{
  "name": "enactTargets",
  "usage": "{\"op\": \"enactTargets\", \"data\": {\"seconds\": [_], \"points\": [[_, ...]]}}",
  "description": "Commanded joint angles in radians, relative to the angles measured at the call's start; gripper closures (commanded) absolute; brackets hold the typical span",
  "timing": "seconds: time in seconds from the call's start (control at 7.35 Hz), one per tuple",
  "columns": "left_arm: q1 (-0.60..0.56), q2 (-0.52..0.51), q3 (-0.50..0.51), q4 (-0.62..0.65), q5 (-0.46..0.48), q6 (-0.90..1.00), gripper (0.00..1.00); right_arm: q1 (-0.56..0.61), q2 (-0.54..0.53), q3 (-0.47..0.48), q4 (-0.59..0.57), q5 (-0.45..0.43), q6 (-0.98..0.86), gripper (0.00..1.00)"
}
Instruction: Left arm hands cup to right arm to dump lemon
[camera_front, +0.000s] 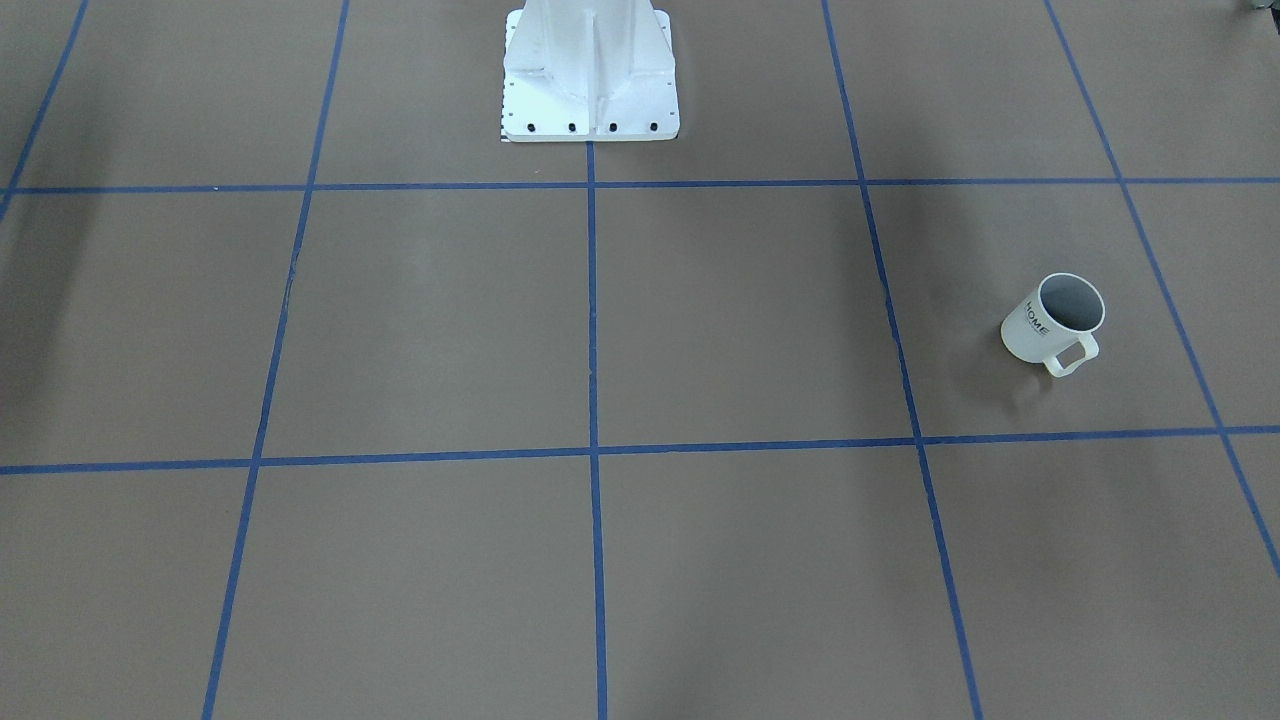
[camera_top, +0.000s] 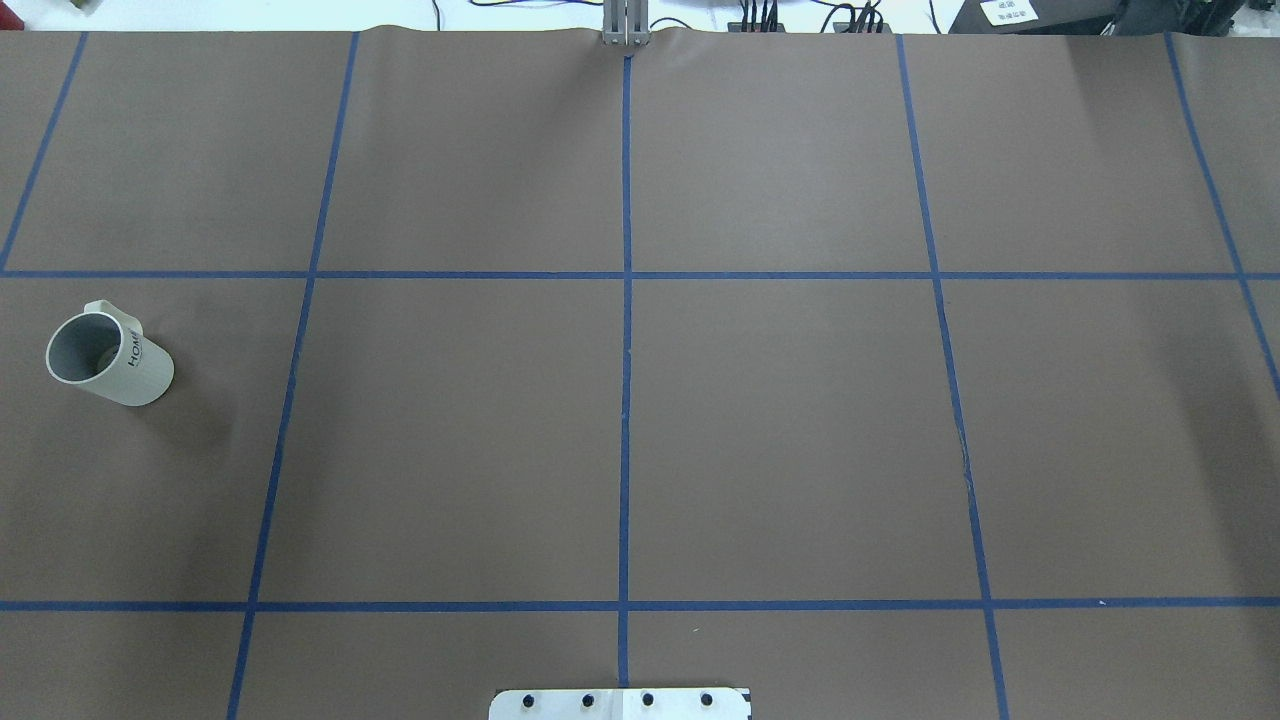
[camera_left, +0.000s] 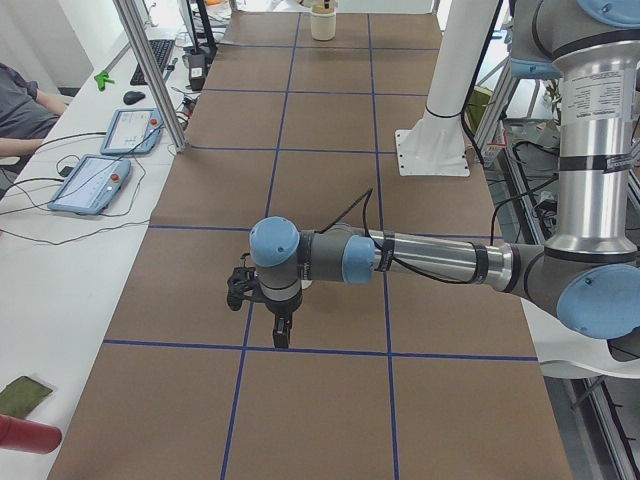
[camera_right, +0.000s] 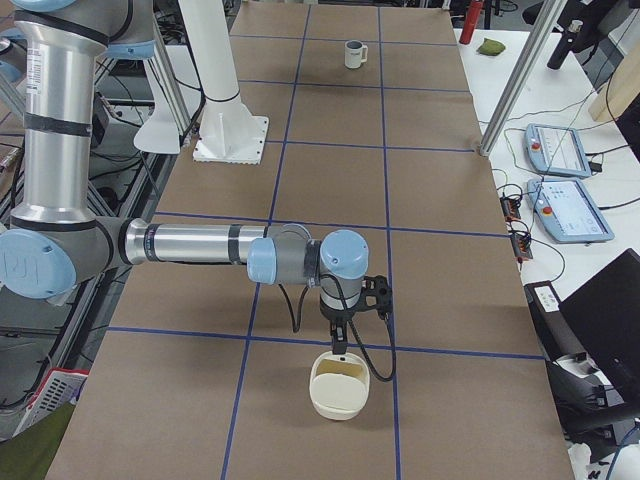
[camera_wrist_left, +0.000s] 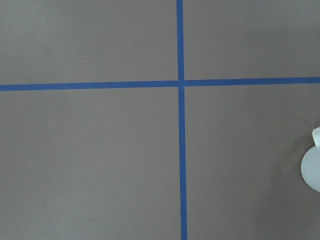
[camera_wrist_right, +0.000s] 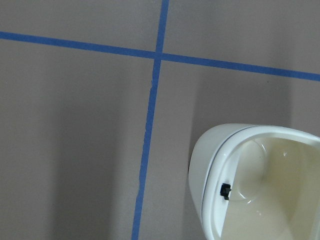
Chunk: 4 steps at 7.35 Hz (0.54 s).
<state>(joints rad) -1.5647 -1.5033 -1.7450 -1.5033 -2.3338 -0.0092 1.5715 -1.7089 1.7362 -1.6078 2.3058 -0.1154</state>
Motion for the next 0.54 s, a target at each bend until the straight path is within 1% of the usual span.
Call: {"op": "enactTargets", "data": {"seconds": [0.0, 0.27, 0.41], "points": [[0.0, 0.003, 0.001, 0.0, 0.004, 0.003, 0.0, 0.008, 0.0, 0.008, 0.0, 0.018, 0.0, 0.0], [0.0, 0.0, 0.001, -0.002, 0.005, -0.003, 0.0, 0.008, 0.0, 0.006, 0.0, 0.03, 0.002, 0.0], [0.002, -0.009, -0.004, -0.008, 0.005, -0.003, 0.0, 0.011, 0.0, 0.008, 0.002, 0.056, 0.003, 0.0]]}}
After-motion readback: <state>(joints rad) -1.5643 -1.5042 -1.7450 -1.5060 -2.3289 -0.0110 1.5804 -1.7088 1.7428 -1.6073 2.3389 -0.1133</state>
